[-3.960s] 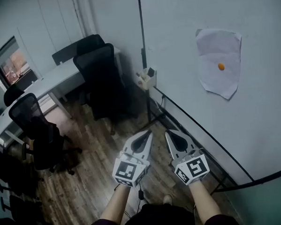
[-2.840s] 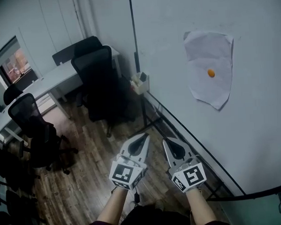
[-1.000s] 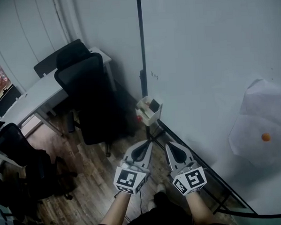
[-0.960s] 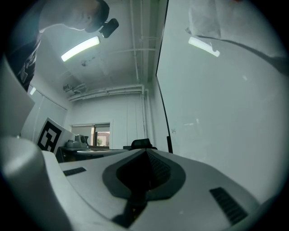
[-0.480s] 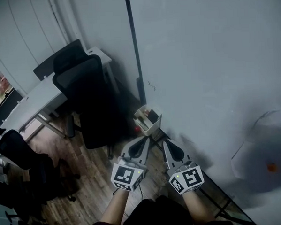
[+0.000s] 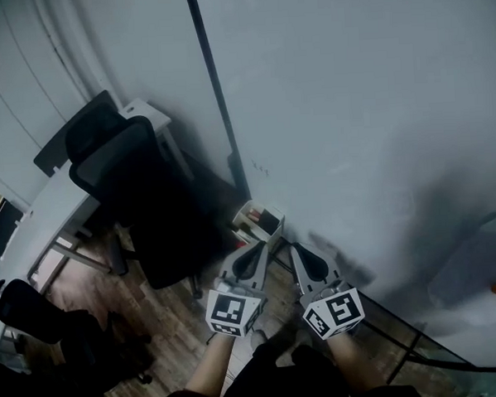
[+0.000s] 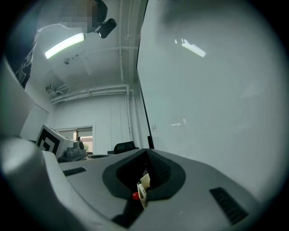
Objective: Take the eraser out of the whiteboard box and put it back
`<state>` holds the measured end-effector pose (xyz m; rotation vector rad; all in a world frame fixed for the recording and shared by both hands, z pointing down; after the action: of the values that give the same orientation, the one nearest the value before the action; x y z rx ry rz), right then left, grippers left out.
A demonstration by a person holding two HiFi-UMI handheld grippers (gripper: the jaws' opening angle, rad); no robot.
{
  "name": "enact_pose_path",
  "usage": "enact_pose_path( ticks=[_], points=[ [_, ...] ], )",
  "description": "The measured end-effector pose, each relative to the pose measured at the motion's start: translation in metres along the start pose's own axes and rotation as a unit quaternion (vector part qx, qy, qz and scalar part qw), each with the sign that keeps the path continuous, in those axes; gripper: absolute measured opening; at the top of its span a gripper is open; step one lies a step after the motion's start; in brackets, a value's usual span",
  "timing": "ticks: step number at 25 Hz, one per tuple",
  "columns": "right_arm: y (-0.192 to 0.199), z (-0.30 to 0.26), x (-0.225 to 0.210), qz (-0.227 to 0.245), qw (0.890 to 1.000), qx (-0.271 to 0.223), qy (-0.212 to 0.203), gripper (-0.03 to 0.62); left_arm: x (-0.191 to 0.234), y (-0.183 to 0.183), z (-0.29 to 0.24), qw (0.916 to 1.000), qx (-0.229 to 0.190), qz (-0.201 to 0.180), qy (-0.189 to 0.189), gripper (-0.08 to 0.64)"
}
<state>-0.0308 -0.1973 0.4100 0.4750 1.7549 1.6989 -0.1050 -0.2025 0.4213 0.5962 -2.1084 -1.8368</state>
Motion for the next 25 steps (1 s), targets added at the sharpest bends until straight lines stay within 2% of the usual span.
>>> enact_pose_path(
  ticks=[5, 10, 14, 18, 20, 21, 25],
  points=[
    [0.012, -0.013, -0.009, 0.002, 0.998, 0.007, 0.055, 0.002, 0.015, 0.015, -0.024, 0.9991, 0.012, -0.004, 0.04, 0.005],
    [0.021, -0.022, -0.011, -0.002, 0.997, 0.017, 0.082, 0.002, 0.025, 0.024, -0.036, 0.9978, 0.022, -0.016, 0.061, 0.005],
    [0.028, -0.025, -0.014, -0.009, 0.996, 0.016, 0.089, 0.002, 0.03, 0.029, -0.039, 0.9977, 0.022, -0.017, 0.062, 0.005],
    [0.028, -0.028, -0.016, -0.008, 0.996, 0.017, 0.093, 0.003, 0.033, 0.033, -0.045, 0.9977, 0.031, -0.041, 0.044, 0.006],
    [0.027, -0.027, -0.018, -0.01, 0.995, 0.016, 0.095, 0.002, 0.032, 0.038, -0.051, 0.9966, 0.045, -0.054, 0.043, 0.047],
    [0.027, -0.026, -0.019, -0.012, 0.995, 0.016, 0.097, 0.002, 0.031, 0.041, -0.055, 0.9959, 0.053, -0.058, 0.043, 0.103],
    [0.026, -0.023, -0.023, -0.008, 0.995, 0.017, 0.101, 0.002, 0.034, 0.056, -0.077, 0.9941, 0.085, -0.056, 0.037, 0.201]
  ],
)
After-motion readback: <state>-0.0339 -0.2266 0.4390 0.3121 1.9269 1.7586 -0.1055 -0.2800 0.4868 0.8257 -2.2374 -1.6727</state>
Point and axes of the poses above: the fingertips, and each gripper's own axes: z backward along the fingers, x to its left, y out of its underside, the point moved 1 cm from there along z, backward along the fingers, and after that the axes turned 5 degrees about x, right-handed, at the moved point
